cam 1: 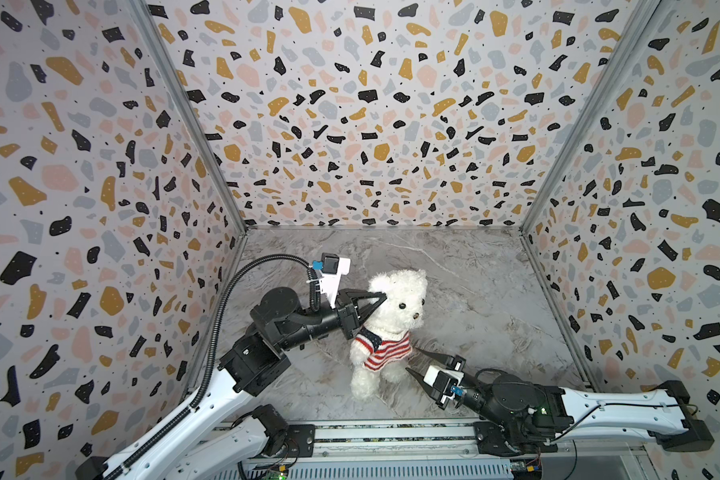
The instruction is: Dress the teddy bear
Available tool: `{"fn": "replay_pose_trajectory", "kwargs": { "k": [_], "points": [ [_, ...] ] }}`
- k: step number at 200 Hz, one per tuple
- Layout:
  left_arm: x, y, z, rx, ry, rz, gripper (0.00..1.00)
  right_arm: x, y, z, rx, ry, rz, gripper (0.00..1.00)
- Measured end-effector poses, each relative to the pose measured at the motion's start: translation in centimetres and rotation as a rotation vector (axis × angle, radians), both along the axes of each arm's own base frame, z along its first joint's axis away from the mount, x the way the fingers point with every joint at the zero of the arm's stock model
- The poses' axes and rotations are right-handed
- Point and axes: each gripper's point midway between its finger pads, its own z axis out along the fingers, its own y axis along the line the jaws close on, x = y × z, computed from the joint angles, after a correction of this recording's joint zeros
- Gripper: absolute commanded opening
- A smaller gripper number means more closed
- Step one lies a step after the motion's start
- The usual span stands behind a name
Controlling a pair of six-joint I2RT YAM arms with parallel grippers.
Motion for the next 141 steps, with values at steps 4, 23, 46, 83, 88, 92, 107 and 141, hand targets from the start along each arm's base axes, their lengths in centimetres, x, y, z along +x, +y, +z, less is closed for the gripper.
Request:
{"fn": "replay_pose_trajectory", "kwargs": {
  "k": [4,23,46,83,88,92,107,141],
  "points": [
    [0.0,0.0,0.0,-0.001,-0.001,0.0,0.0,0.0,-0.1,-0.2,-0.003,-0.002,-0.003,0.64],
    [-0.2,0.1,0.0,0.002,0.003,0.0,0.0,0.3,-0.3,-0.7,-0.022,-0.019,-0.015,0.65],
    [-0.3,0.2,0.1,0.0,0.002,-0.001,0.0,0.6,-0.4,-0.6,-0.025,-0.036,-0.027,0.59],
    [-0.4,0.2,0.1,-0.001,0.001,-0.005,0.0,1.2,0.0,-0.9,-0.053,-0.06,-0.036,0.47],
    [-0.4,0.2,0.1,-0.001,0.001,-0.006,0.0,1.3,0.2,-1.0,-0.06,-0.062,-0.036,0.46],
    [-0.4,0.2,0.1,-0.001,0.001,-0.007,0.0,1.4,0.2,-1.0,-0.065,-0.063,-0.037,0.45],
    [-0.4,0.2,0.1,-0.002,0.003,-0.01,0.0,1.6,0.6,-1.5,-0.09,-0.067,-0.035,0.43],
    [-0.5,0.2,0.1,-0.003,0.004,-0.013,0.0,2.1,1.0,-1.7,-0.118,-0.078,-0.034,0.37]
  ]
}}
